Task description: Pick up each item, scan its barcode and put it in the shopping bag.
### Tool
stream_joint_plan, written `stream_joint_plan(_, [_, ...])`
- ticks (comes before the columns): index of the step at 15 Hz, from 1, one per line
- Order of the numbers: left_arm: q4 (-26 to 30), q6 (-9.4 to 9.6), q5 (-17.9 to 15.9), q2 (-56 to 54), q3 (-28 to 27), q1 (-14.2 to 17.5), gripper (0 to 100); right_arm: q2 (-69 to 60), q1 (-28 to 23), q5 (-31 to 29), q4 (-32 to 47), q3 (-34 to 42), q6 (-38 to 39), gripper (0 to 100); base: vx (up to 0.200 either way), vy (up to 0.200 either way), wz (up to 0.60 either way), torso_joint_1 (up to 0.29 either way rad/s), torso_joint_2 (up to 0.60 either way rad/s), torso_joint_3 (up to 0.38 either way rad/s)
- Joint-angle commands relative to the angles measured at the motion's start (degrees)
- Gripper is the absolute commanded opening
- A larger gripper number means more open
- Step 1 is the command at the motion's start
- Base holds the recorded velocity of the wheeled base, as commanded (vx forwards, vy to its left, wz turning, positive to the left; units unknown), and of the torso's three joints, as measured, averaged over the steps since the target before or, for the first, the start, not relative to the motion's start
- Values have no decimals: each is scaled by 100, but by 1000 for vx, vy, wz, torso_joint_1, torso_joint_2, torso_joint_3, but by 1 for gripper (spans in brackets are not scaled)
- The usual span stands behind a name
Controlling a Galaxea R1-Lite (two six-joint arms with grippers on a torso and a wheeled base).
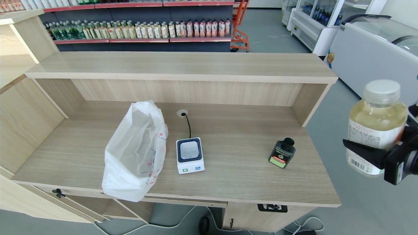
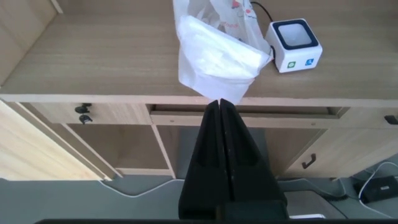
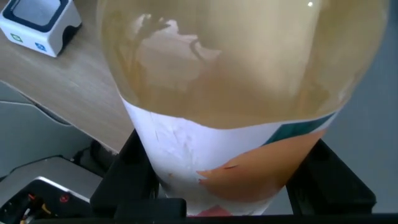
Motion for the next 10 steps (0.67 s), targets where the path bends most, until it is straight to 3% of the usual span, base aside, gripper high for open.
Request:
stream_joint_plan(1, [0, -9, -1, 1, 1, -2, 0, 112, -54, -1, -10, 18, -3, 0, 0, 200, 0, 2, -2, 2])
stream_joint_plan(3, [0, 0, -1, 1, 1, -2, 0, 305, -72, -1, -80, -8, -3, 0, 0, 200, 0, 2, 0, 7])
stream_joint_plan(10, [0, 9, -1, 1, 1, -2, 0, 1870, -90, -1, -1557, -395, -285, 0, 0, 200, 0, 2, 2, 0])
